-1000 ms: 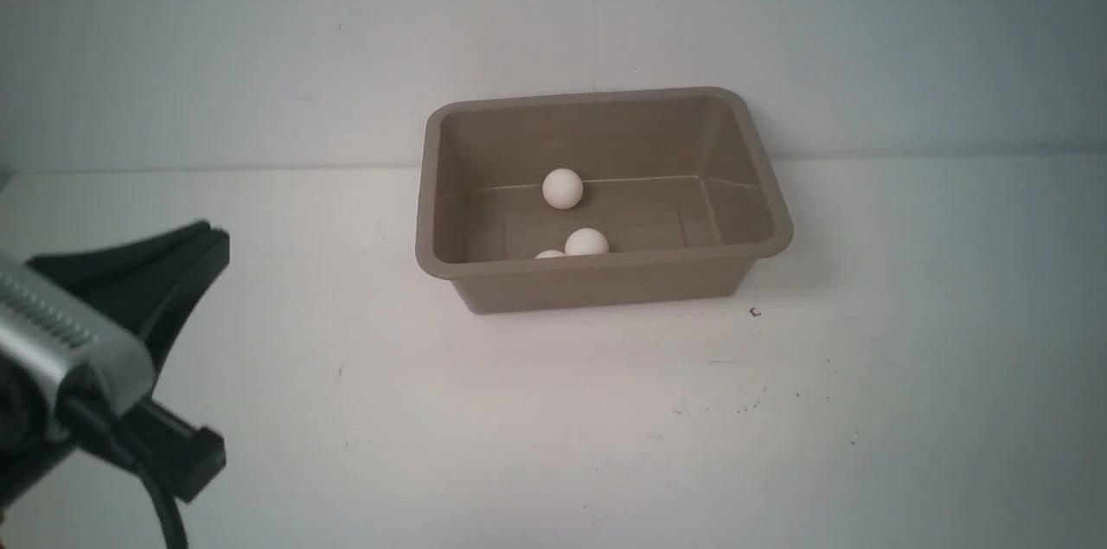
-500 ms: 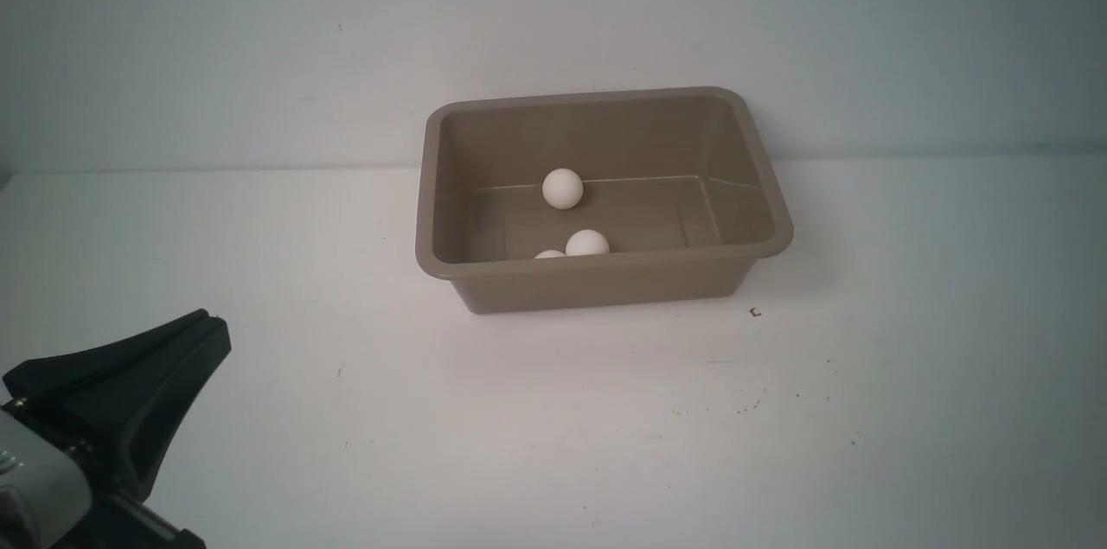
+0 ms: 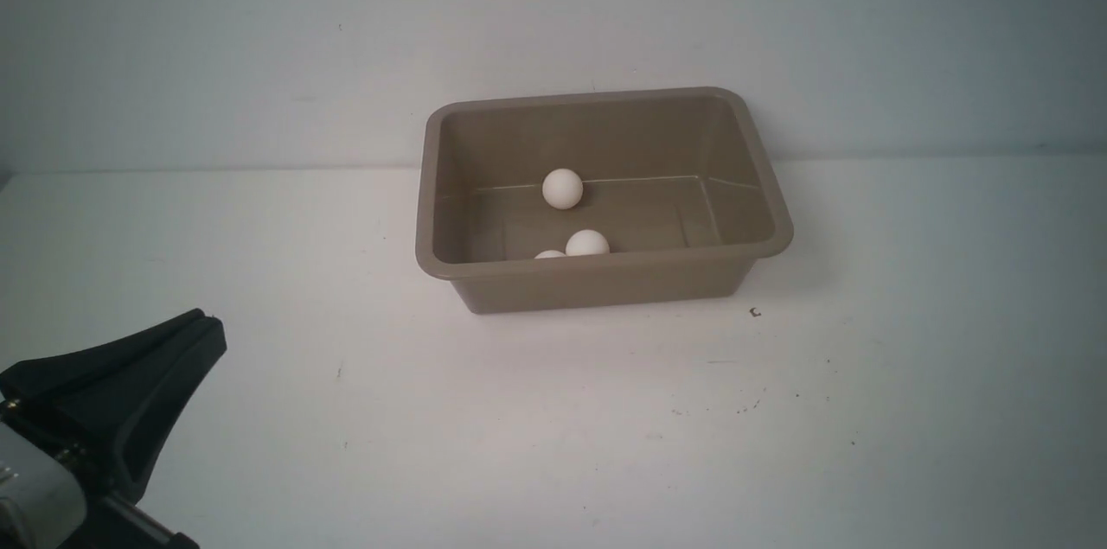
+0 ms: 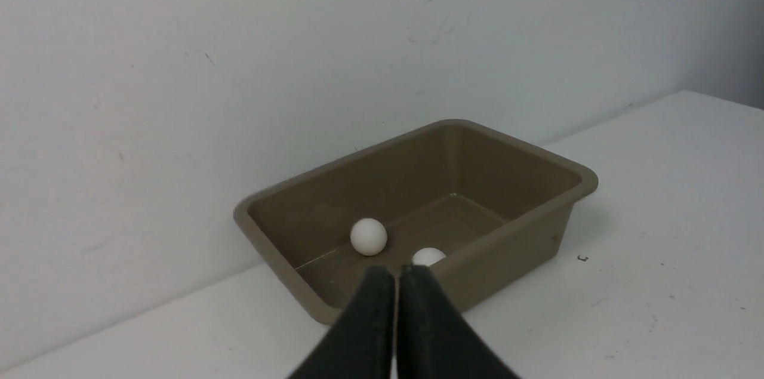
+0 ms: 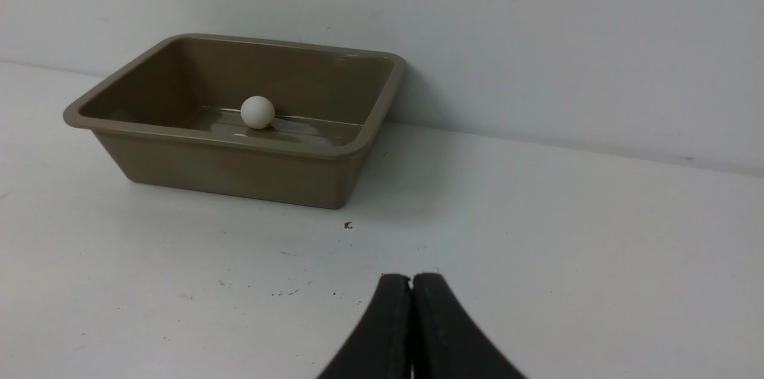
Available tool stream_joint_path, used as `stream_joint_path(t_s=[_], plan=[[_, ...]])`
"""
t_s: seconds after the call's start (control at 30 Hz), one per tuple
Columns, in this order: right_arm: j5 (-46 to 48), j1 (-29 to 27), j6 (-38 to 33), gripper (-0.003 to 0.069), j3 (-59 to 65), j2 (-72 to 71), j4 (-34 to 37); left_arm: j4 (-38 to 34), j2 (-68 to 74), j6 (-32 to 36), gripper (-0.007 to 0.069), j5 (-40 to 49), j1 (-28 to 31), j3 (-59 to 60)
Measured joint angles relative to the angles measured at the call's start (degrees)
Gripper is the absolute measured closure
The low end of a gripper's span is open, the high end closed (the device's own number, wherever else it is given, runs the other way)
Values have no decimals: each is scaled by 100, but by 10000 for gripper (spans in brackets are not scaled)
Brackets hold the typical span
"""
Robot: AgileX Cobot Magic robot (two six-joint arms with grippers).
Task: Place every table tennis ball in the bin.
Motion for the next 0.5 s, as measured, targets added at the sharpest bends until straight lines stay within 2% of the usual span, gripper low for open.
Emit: stream_joint_path(t_s=[0.1, 0.2, 0.3, 0.4, 0.5], plan=[[0, 0, 0, 676, 0, 0, 0, 0, -390, 122, 629, -104, 325, 6], [0, 0, 0, 676, 0, 0, 0, 0, -1278, 177, 629, -360, 1221, 11], [0, 0, 0, 676, 0, 0, 0, -24, -1859, 177, 629, -698, 1751, 56], [0, 0, 0, 676, 0, 0, 0, -48, -2256, 129, 629, -1174, 2082, 235], [0, 0, 0, 676, 0, 0, 0, -88, -2378, 50, 629, -1514, 2164, 493]])
